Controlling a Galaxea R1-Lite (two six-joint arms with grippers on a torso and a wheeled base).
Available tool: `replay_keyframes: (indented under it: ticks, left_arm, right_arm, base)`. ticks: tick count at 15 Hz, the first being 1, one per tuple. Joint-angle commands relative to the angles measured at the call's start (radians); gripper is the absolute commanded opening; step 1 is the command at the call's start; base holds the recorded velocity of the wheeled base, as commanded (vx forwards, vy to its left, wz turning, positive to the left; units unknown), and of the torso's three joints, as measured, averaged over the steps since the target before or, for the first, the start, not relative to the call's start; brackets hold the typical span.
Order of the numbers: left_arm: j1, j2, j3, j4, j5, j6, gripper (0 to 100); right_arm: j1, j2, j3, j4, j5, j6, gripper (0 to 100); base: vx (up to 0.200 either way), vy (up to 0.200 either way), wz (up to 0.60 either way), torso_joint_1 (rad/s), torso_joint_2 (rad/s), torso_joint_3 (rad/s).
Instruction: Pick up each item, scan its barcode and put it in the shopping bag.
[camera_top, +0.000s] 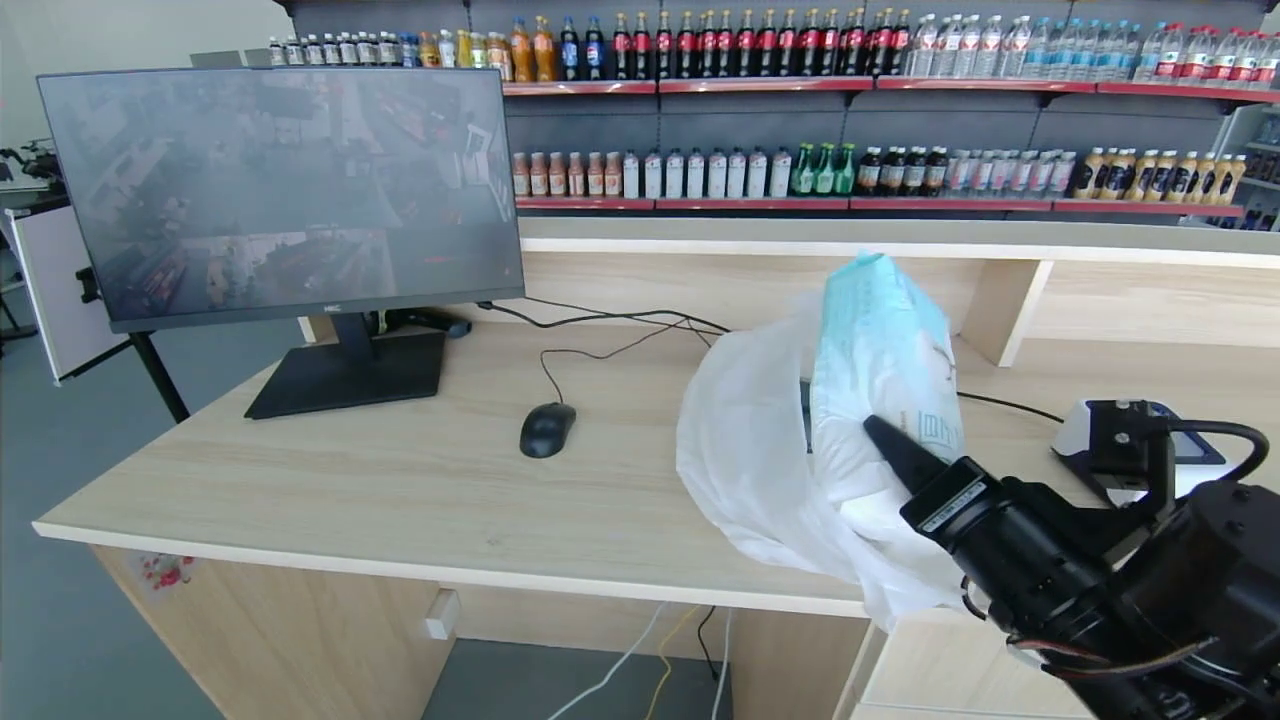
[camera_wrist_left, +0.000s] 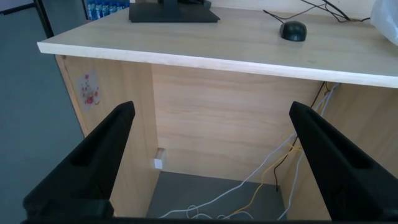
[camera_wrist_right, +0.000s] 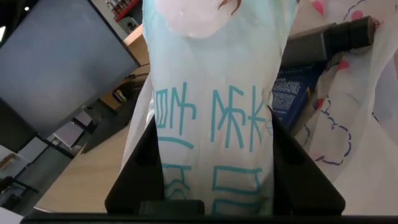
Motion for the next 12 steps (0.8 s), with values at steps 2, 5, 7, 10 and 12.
replay_keyframes:
  ticks: [2, 5, 7, 10, 12]
  left_arm:
    - [0.0, 0.0, 0.0, 0.0, 0.0, 0.001, 100]
    - [0.0, 0.0, 0.0, -0.006, 0.0, 0.006, 100]
    - [0.0, 0.0, 0.0, -0.008, 0.0, 0.021, 100]
    - [0.0, 0.0, 0.0, -0.008, 0.0, 0.024, 100]
    - [0.0, 0.0, 0.0, -0.009, 0.0, 0.026, 100]
  right_arm:
    - [0.021, -0.015, 0.06, -0.001, -0.002, 0.024, 0]
    - [0.021, 0.008, 0.08, -0.001, -0.002, 0.066, 0]
    - [0.021, 0.036, 0.069, -0.001, -0.006, 0.072, 0]
    - [0.007, 0.073, 0.061, -0.001, -0.014, 0.08, 0]
    - [-0.028, 0.117, 0.028, -0.001, -0.026, 0.086, 0]
  base:
    - [0.0, 0.0, 0.0, 0.0, 0.0, 0.0]
    - [0.0, 0.0, 0.0, 0.0, 0.0, 0.0]
    - [0.0, 0.0, 0.0, 0.0, 0.0, 0.0]
    - [0.0, 0.0, 0.0, 0.0, 0.0, 0.0]
    - [0.0, 0.0, 0.0, 0.0, 0.0, 0.0]
